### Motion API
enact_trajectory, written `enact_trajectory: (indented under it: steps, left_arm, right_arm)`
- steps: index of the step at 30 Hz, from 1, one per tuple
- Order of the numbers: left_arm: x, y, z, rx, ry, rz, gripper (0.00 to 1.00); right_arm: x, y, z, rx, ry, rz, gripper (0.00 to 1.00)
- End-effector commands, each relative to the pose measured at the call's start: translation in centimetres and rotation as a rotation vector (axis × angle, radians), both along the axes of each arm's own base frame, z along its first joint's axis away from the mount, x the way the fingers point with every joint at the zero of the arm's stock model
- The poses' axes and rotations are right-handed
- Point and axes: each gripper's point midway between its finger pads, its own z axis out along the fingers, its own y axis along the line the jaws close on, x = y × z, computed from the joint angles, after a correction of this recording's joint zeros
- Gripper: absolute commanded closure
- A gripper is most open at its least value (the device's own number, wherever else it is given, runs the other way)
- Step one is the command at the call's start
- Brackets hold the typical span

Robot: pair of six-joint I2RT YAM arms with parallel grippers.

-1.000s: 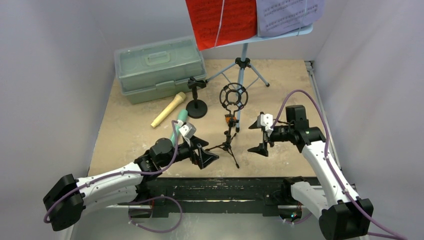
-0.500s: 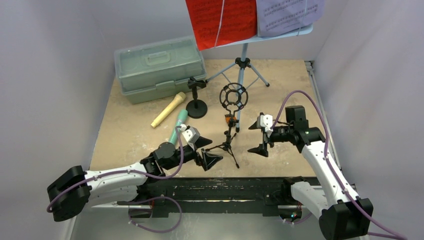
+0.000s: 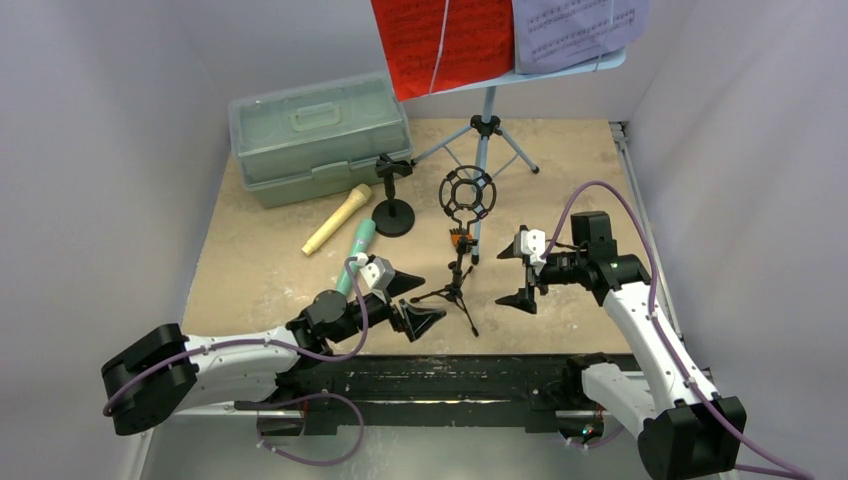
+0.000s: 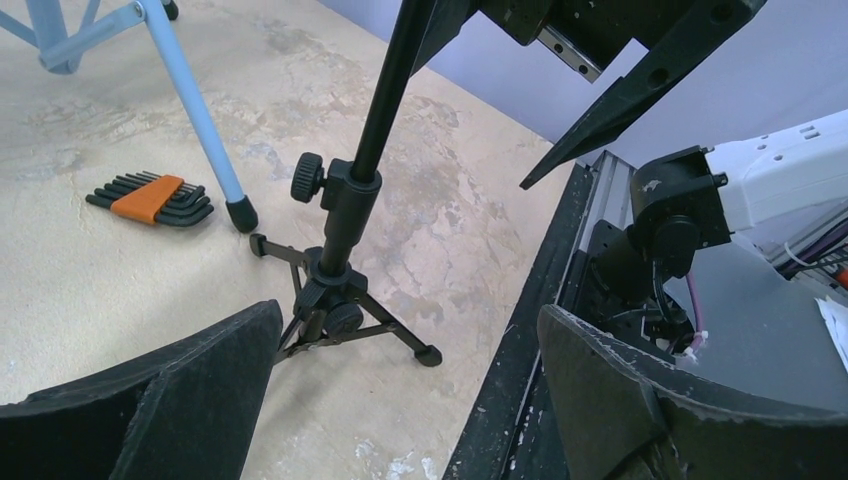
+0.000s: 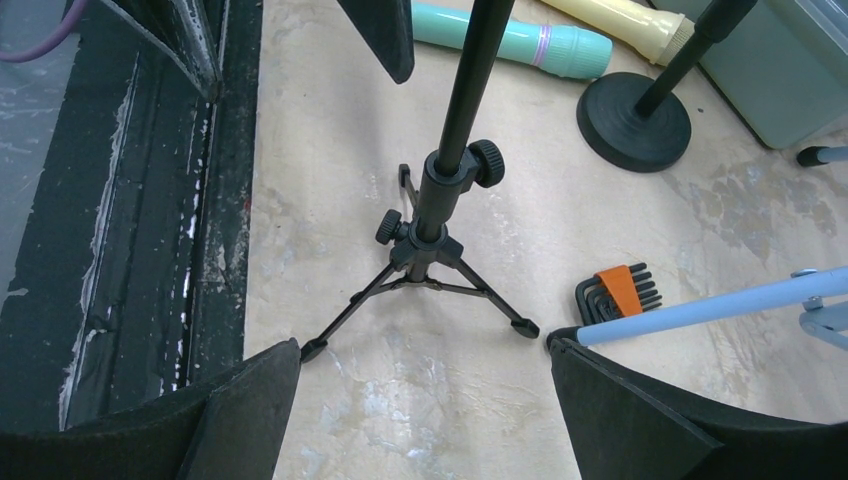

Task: Pack up the instrument practice props
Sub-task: Adjust the microphone stand at the center of the board.

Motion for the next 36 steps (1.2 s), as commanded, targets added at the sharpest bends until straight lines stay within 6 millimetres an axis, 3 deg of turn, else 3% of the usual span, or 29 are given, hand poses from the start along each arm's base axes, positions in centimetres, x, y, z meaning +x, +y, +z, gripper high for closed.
enact_trajectory:
  steps: [1, 7, 16, 27, 33, 36]
  left_arm:
    - [0.5, 0.2, 1.2, -0.055, -0.03, 0.033, 0.0]
    - [0.8, 0.3, 0.6, -0.044, -0.014, 0.053, 0.0]
    - [1.4, -0.4, 2.0, -0.004, -0.213, 0.033, 0.0]
    - [4.0, -3.5, 3.4, 0.089, -0.358, 0.045, 0.11]
    - [4.2, -4.6, 2.8, 0.193, -0.464, -0.012, 0.11]
    - [4.6, -5.5, 3.6, 0.248, -0.513, -0.047, 0.14]
  right_arm:
    - [0.0, -0.2, -0.2, -0.003, -0.004, -0.001, 0.01]
    - [0.0, -0.1, -0.3, -0.003, -0.002, 0.0, 0.01]
    - [-0.5, 0.2, -0.3, 0.019, 0.012, 0.027, 0.01]
    - [-0.6, 0.4, -0.2, 0.033, 0.011, 0.037, 0.01]
    - [-1.0, 0.8, 0.3, 0.078, 0.024, 0.046, 0.01]
    - [-0.9, 0.9, 0.4, 0.08, 0.021, 0.046, 0.01]
